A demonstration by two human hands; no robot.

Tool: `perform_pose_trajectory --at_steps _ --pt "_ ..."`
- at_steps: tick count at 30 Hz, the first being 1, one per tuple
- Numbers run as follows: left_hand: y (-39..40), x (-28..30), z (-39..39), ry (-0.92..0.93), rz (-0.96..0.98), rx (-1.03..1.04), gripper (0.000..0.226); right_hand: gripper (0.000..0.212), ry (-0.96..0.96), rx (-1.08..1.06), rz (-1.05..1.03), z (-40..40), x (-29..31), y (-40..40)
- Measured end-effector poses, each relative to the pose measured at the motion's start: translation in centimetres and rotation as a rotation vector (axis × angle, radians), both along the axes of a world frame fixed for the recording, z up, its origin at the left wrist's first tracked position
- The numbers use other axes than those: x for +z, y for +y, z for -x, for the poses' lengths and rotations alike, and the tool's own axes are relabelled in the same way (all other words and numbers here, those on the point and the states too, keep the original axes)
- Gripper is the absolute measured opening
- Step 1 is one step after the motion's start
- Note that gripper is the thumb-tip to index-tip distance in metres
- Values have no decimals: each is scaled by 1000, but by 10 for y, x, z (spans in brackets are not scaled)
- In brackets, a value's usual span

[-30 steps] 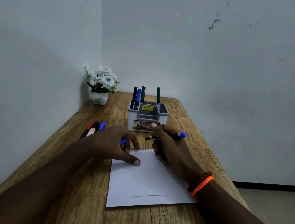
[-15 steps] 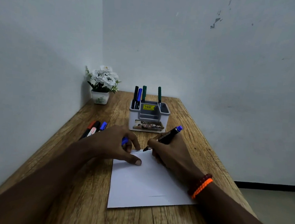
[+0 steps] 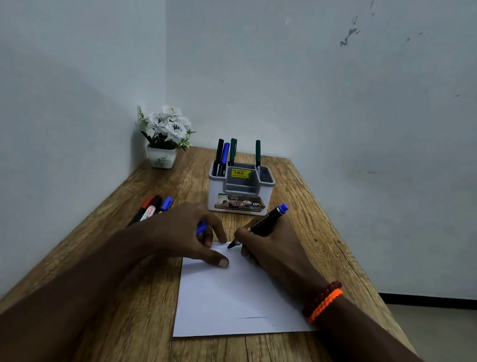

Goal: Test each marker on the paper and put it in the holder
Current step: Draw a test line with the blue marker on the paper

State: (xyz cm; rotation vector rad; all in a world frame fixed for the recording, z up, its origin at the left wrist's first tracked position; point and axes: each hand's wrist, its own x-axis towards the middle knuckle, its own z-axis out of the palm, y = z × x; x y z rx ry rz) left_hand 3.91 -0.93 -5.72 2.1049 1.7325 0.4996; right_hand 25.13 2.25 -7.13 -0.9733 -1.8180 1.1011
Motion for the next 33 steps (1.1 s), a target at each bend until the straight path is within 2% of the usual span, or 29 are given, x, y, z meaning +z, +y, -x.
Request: perform_pose_trajectory --at_steps 19,25,33 --pt "-2 2 -1 11 -7 -8 49 7 -72 -7 -37 0 2 0" --pt "-4 4 -3 9 -9 -8 55 16 -26 11 -46 0 4 -2" --pt "-6 6 -4 -13 21 -9 47 19 -36 -1 -76 0 3 1"
